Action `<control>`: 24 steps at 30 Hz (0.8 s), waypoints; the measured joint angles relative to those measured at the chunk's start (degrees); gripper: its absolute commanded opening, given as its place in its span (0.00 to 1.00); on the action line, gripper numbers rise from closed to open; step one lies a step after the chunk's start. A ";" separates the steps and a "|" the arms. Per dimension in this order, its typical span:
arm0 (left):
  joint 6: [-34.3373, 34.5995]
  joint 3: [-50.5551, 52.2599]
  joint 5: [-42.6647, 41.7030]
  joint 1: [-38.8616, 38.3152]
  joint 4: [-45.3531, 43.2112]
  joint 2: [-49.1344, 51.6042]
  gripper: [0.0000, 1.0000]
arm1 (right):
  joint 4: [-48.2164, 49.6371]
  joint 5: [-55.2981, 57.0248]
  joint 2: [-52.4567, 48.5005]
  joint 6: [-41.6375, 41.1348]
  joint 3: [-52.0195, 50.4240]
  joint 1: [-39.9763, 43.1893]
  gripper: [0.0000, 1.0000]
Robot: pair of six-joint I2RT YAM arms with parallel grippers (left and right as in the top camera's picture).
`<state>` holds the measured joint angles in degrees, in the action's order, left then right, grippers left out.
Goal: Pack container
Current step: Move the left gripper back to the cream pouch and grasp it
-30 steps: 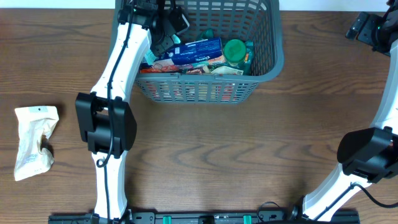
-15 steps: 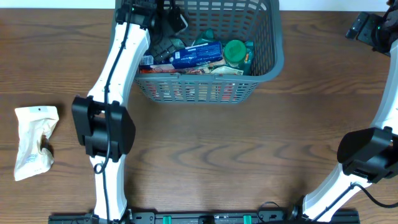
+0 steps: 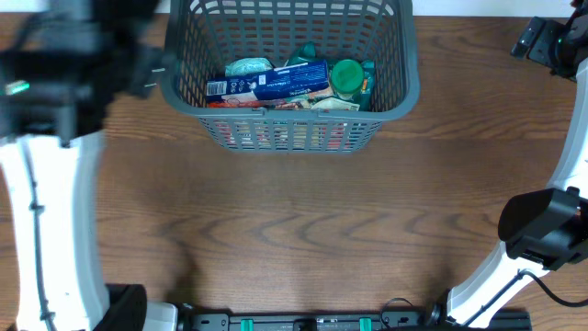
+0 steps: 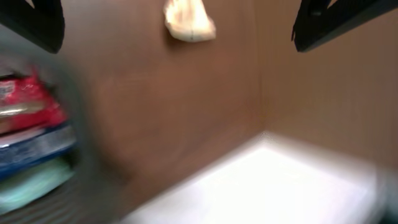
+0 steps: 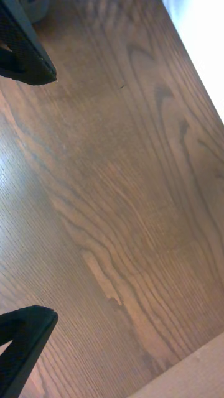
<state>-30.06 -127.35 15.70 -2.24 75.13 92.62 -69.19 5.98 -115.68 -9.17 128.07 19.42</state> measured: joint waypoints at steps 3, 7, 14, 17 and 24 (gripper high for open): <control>7.28 0.15 0.74 9.16 4.44 -1.11 0.99 | 0.00 0.00 0.00 0.26 0.00 0.00 0.99; 12.44 2.10 -1.44 20.76 5.03 -2.78 0.99 | 0.02 -0.02 0.00 0.42 0.00 0.00 0.99; 13.44 18.56 -7.39 35.80 -2.01 -13.11 0.99 | 0.04 -0.17 0.00 0.48 0.00 0.00 0.99; 12.02 29.88 -9.38 39.08 -7.82 -17.64 0.99 | 0.07 -0.15 0.00 0.50 0.00 0.00 0.99; 10.08 54.21 -11.21 43.19 -21.86 -16.50 0.99 | 0.07 -0.17 0.00 0.50 0.00 0.00 0.99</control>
<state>-19.99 -73.14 4.49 40.95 53.28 76.12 -69.12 5.80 -115.68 -8.67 128.07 19.42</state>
